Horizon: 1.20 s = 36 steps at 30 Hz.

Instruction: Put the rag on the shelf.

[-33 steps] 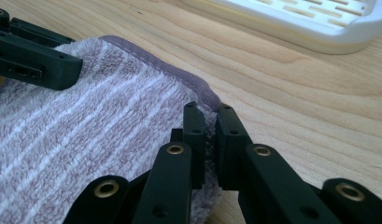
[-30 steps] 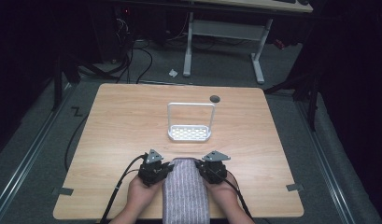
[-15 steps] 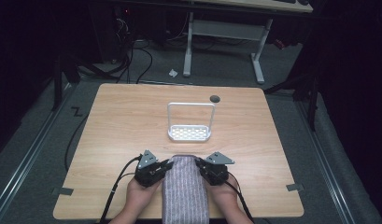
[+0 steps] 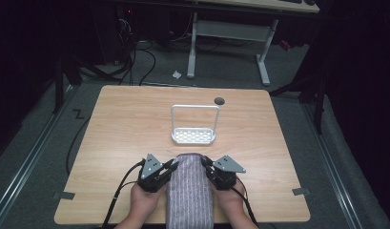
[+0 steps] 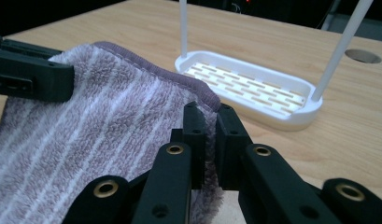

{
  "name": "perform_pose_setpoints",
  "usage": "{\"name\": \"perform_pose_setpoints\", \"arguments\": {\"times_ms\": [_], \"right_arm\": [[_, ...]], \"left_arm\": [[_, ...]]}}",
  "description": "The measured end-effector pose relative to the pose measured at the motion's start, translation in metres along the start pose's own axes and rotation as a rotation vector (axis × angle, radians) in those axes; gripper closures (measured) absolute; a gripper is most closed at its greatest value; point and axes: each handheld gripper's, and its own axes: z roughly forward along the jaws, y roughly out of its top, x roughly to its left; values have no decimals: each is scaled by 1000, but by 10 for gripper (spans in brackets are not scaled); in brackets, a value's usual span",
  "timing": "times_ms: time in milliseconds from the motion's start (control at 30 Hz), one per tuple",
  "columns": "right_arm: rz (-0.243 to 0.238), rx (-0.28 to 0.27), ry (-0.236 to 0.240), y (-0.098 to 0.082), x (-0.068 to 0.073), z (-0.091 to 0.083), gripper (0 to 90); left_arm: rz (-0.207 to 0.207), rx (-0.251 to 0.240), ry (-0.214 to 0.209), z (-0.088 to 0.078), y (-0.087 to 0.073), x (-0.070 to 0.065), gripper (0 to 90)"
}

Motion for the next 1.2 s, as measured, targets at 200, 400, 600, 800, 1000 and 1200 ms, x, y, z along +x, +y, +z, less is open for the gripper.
{"name": "perform_pose_setpoints", "arguments": {"times_ms": [200,400,600,800,1000,1200], "right_arm": [[-7,-51,-14,15,-6,-8,846],[-43,-137,-34,34,-5,-28,845],[-45,-197,-39,48,-4,-40,846],[-44,-253,-43,64,-5,-50,845],[-41,-300,-45,83,-8,-58,846],[-50,-344,-56,101,-12,-62,846]], "left_arm": [[6,-43,8,-5,16,-6,798],[16,-93,3,-16,37,-14,798],[52,-151,-3,-25,57,-21,797],[72,-190,-8,-31,74,-26,797],[91,-224,-8,-34,92,-26,797],[116,-255,-2,-36,113,-23,798]]}}
